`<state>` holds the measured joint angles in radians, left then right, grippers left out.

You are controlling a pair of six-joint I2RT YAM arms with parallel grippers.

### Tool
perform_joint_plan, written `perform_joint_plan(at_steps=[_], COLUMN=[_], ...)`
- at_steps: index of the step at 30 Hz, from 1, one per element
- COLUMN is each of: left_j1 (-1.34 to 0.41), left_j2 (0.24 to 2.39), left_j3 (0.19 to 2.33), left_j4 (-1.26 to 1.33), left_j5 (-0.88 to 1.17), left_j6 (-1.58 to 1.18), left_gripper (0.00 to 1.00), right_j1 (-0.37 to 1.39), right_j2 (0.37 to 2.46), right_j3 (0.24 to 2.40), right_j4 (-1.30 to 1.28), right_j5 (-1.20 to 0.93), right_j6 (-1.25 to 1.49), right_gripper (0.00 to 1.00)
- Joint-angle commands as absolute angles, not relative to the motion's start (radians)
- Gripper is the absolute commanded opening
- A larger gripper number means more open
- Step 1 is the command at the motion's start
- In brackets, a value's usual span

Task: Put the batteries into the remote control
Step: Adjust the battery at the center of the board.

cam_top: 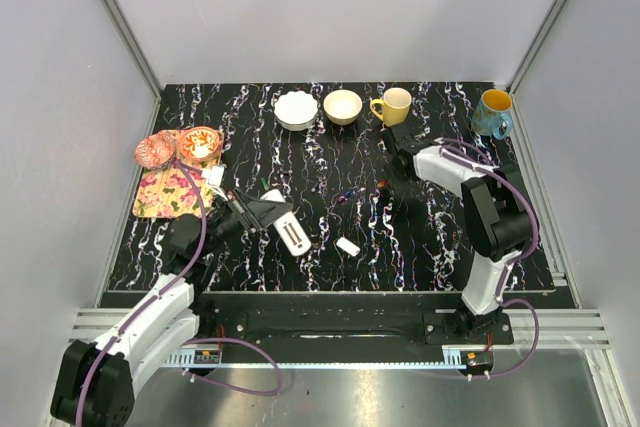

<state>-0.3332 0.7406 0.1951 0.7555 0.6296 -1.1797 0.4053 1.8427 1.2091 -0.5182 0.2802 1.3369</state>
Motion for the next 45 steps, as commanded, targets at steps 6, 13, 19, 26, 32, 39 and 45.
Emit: perform_joint_plan(at_steps=[6,13,19,26,32,39,45], left_j1=[-0.336,-0.334,-0.334,-0.334,-0.334,-0.334,-0.334], left_j2=[0.707,0.71,0.719,0.709,0.709,0.7,0.696], left_j3=[0.175,0.169,0.166,0.173,0.181,0.153,0.164], left_j4=[0.75,0.759,0.755,0.736,0.721,0.793,0.795], left_j5=[0.586,0.58,0.58,0.577,0.58,0.581,0.595], left_j6=[-1.167,-1.166,-1.166,-1.163,-1.151,-1.134,-1.106], left_gripper=[0.0,0.0,0.0,0.0,0.0,0.0,0.0], right_j1=[0.41,0.41,0.411,0.426,0.428,0.429,0.43], right_j2=[1.953,1.965,1.941,1.815,1.704,1.729,1.772], right_j3=[1.296,1.279,1.269,1.285,1.287,1.146,1.135], right_j4=[-0.675,-0.699,-0.712,-0.747,-0.521,-0.35,-0.295], right_j5=[0.351,0.365,0.365,0.446,0.282,0.04,0.02], right_j6=[1.66,1.623,1.552,1.351,0.508,0.104,0.057], right_gripper=[0.15,0.28,0.49,0.6,0.6,0.7,1.0])
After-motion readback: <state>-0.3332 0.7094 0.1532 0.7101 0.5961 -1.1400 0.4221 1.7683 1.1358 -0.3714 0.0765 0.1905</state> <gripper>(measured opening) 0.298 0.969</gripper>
